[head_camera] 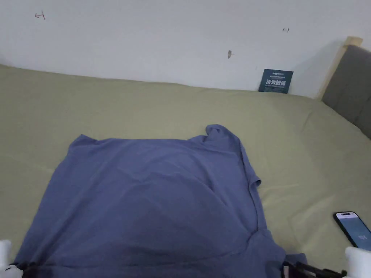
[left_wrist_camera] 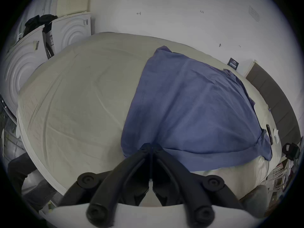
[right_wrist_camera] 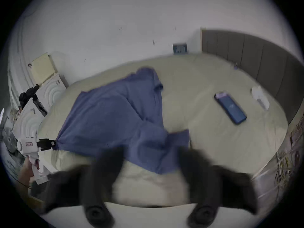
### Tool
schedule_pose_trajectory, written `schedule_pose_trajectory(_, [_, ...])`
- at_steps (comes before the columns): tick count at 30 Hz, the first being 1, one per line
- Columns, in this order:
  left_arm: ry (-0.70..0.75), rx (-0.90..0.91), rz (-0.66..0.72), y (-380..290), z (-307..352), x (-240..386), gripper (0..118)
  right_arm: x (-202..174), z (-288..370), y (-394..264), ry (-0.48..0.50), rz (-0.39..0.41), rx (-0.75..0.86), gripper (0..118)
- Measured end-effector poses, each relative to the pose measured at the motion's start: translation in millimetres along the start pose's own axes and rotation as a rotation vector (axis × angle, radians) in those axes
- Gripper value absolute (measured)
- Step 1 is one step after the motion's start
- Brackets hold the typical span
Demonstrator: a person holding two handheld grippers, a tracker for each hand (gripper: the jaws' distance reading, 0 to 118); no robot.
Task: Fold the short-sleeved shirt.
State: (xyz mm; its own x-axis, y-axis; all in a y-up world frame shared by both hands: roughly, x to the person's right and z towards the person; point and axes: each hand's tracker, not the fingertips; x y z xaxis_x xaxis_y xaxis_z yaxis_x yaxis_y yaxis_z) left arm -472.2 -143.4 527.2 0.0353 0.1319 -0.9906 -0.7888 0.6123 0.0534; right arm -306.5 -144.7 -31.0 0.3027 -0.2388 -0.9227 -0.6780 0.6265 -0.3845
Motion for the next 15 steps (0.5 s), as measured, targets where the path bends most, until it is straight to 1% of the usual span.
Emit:
schedule_pose_trajectory(1, [0.003,0.004,0.001,0.3,0.5,-0.7,2,4.4,-8.6,0.5,0.027,-0.016,-0.033,98])
schedule_pose_trajectory(2, [0.0,0.006,0.008,0.7,-0.9,-4.9,2,8.6,-14.8,0.4,0.053,-0.023,-0.039,98])
schedule_pose_trajectory(4, [-0.006,0.004,0.016,1.2,-1.0,-7.7,2,9.8,-28.2,0.6,0.019,-0.016,-0.057,98])
schedule_pose_trajectory(7, [-0.008,0.003,0.006,0.7,-4.5,-11.9,2,14.8,-58.3,2.2,-0.037,0.05,-0.12,98])
schedule_pose_trajectory(8, [-0.011,-0.001,0.002,1.2,-5.4,-12.3,2,14.3,-65.3,2.5,-0.067,0.081,-0.111,98])
schedule_pose_trajectory(9, [-0.012,-0.003,0.0,1.4,-5.9,-12.4,2,13.0,-69.6,3.0,-0.074,0.128,-0.106,95])
schedule_pose_trajectory(10, [-0.014,-0.003,-0.004,2.5,-3.9,-10.6,2,11.1,-71.2,3.2,-0.072,0.179,-0.098,74])
schedule_pose_trajectory(12, [-0.018,-0.002,-0.014,3.4,-5.0,-10.2,2,7.0,-75.1,-4.2,-0.071,0.292,-0.049,19])
schedule_pose_trajectory(13, [-0.023,0.001,-0.02,3.2,-5.0,-9.8,2,2.2,-72.8,-6.1,-0.065,0.326,-0.029,5])
schedule_pose_trajectory(15, [-0.024,0.015,-0.035,-0.2,-5.8,-10.0,2,-8.4,-62.6,-8.0,-0.051,0.331,-0.015,4])
